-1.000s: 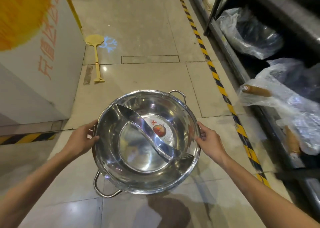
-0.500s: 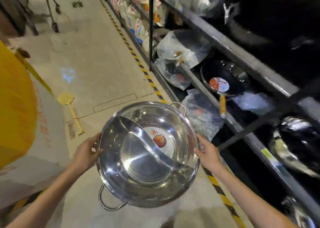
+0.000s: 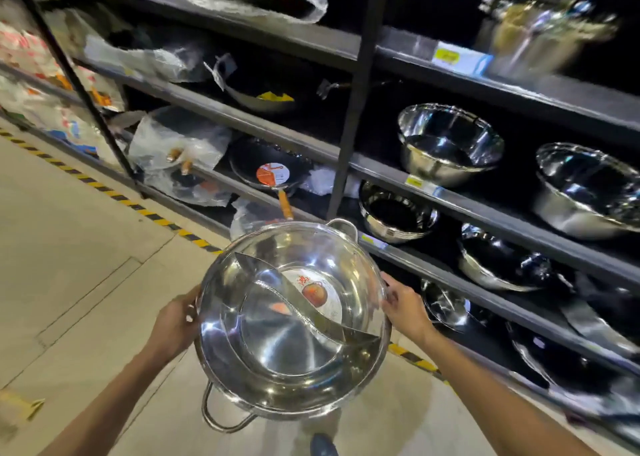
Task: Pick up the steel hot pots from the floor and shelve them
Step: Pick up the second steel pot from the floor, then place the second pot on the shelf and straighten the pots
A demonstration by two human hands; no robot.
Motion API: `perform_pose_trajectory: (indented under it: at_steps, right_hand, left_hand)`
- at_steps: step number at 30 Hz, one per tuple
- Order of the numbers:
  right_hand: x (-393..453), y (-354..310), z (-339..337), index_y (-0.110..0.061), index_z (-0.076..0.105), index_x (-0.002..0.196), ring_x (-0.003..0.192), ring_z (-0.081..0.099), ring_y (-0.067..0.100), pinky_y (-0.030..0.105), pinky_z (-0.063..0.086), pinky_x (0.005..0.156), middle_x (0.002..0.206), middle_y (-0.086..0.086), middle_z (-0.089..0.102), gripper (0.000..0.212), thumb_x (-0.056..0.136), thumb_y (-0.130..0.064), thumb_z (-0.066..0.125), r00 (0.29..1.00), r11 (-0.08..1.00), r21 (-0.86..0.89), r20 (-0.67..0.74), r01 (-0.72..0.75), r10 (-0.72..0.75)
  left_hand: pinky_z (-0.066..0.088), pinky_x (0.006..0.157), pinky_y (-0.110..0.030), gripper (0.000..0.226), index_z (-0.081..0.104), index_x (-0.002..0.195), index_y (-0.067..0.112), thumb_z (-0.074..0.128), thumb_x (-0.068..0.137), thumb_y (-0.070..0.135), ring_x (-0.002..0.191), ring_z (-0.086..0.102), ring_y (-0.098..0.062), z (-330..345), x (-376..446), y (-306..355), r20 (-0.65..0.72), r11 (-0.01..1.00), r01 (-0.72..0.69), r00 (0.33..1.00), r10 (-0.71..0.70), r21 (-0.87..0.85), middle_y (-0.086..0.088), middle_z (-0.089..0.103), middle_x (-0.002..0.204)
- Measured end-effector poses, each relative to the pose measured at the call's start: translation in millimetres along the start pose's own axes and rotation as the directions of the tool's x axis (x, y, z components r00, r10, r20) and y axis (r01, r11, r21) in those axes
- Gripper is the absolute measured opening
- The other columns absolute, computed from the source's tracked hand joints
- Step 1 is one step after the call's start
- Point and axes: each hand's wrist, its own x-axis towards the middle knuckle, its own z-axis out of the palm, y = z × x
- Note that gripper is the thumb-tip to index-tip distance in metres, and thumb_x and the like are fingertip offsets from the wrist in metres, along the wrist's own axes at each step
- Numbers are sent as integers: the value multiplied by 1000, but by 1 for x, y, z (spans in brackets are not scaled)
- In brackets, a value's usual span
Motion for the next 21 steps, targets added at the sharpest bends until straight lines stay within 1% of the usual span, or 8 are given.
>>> perform_pose_trajectory:
  at_steps: [3,7,9,11,13,15,18,21]
  right_hand:
    - [-24,24,-25,-11,50,130,42,49,-3,1,36,48,56,-22,44,46,85,-8,61,995,996,0,-53,-86,86]
    - [-58,61,-54,-9,52,128,53,50,-23,-5,35,52,42,-27,47,44,85,-4,59,976,990,40,-170,-134,138]
    - [-75,79,-68,-12,53,128,51,54,-17,-6,35,53,55,-30,54,45,84,-3,60,958,982,59,-214,-179,188]
    - [-89,98,-79,-17,49,131,63,59,-8,-2,42,66,80,-13,65,48,85,-7,60,944,965,110,-206,-239,257]
    - [-98,115,-87,-20,49,131,79,66,14,23,46,65,91,0,69,47,86,-13,61,934,955,132,-212,-264,288]
    - [-104,131,-93,-23,53,127,78,64,18,23,44,60,84,-3,65,41,87,-18,60,921,953,107,-247,-282,301]
    - [-104,153,-96,-24,54,126,60,56,-3,13,38,53,66,-14,58,40,87,-20,61,895,934,138,-271,-329,355]
    - [-97,177,-87,-26,49,129,49,55,-9,5,40,49,45,-13,57,47,86,-14,62,891,917,208,-239,-341,386]
  left_hand:
    - [52,74,-37,54,52,129,24,67,79,10,80,65,-30,16,13,31,58,999,-46,997,45,12,-13,72,97]
    - [48,70,-32,51,53,127,21,66,79,10,75,63,-27,48,28,78,146,988,-151,978,146,22,-7,69,94]
    - [51,72,-36,53,53,128,19,68,78,8,74,63,-30,68,33,103,178,978,-209,963,203,16,-6,62,97]
    - [55,76,-44,58,50,130,18,65,77,0,77,63,-35,86,38,122,226,966,-258,941,251,4,-6,62,97]
    - [56,75,-45,59,50,131,16,62,77,-3,79,63,-35,105,45,136,285,947,-320,909,304,11,-12,70,94]
    - [56,74,-45,49,56,124,11,61,77,-4,80,63,-34,121,54,148,316,931,-366,882,349,-5,-15,72,94]
    - [54,73,-44,43,58,121,11,61,79,4,79,62,-34,142,67,164,358,916,-401,853,379,-12,-16,71,92]
    - [51,68,-34,48,57,122,16,62,77,0,76,63,-30,166,82,170,403,915,-403,842,359,28,-10,72,90]
